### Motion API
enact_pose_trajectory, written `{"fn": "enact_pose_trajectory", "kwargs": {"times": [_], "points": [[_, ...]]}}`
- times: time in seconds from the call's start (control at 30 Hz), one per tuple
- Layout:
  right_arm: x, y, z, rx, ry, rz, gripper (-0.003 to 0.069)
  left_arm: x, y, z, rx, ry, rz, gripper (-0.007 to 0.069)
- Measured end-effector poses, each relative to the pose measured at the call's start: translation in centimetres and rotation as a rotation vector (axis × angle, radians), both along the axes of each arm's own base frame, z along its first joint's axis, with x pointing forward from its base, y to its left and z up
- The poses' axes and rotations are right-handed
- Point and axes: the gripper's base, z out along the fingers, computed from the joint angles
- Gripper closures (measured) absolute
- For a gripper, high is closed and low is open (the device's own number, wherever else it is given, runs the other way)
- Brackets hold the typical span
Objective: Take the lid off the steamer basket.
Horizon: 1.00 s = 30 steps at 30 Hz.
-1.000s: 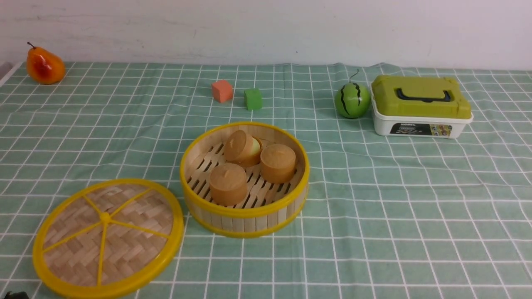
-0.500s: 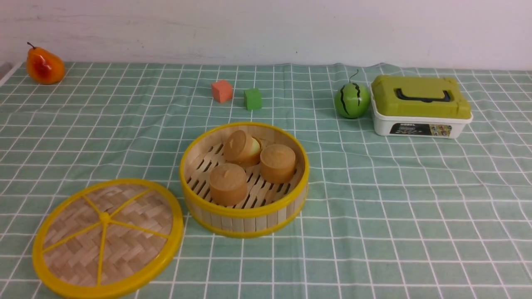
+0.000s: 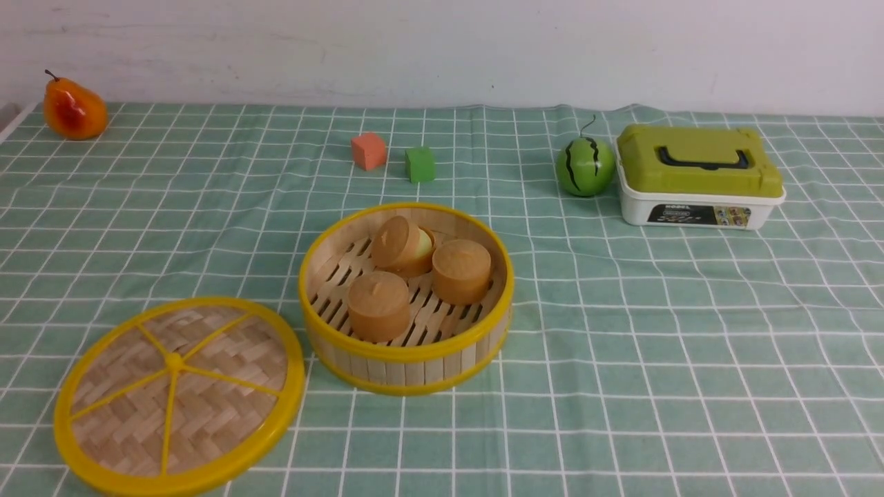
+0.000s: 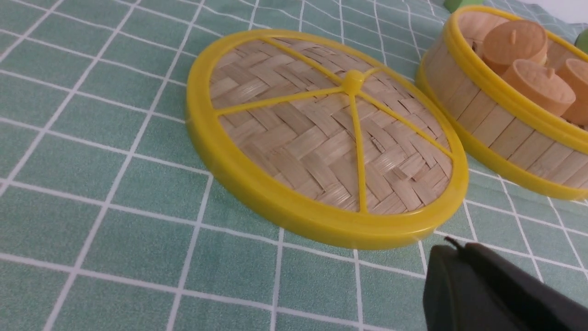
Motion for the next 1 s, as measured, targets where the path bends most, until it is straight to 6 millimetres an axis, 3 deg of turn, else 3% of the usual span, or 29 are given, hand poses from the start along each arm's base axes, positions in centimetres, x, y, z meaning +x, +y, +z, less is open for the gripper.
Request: {"fn": "enact_pose_trajectory", "kwargs": {"times": [1.0], "points": [[0.00, 0.00, 0.00, 0.000, 0.000, 0.000, 0.0417, -0.02, 0.01, -0.05, 0.003, 0.006, 0.001, 0.0587]]}}
